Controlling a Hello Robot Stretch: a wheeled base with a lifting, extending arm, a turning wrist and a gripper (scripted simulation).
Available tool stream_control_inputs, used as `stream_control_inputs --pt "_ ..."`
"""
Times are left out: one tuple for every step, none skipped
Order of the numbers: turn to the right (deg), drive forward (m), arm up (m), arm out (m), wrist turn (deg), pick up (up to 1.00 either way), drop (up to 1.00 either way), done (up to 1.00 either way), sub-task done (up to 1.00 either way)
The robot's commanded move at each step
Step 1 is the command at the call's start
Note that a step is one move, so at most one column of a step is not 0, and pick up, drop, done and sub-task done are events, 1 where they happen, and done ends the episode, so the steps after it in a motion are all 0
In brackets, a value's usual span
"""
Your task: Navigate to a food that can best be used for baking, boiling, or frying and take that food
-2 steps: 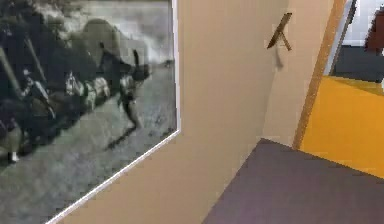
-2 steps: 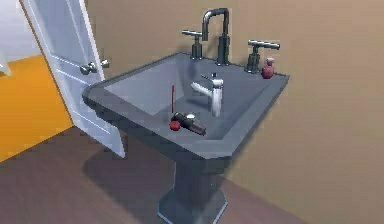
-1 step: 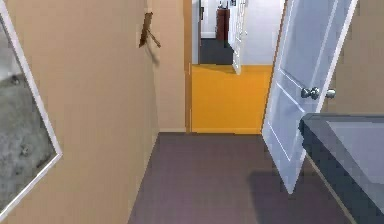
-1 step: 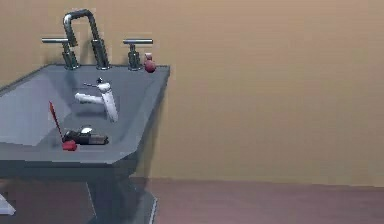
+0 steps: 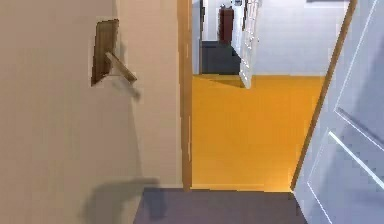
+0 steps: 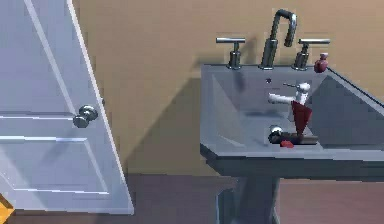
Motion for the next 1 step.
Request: stream_control_inputs --pt "18.0 0.0 0.0 0.0 0.0 0.0 0.0 0.0 0.0"
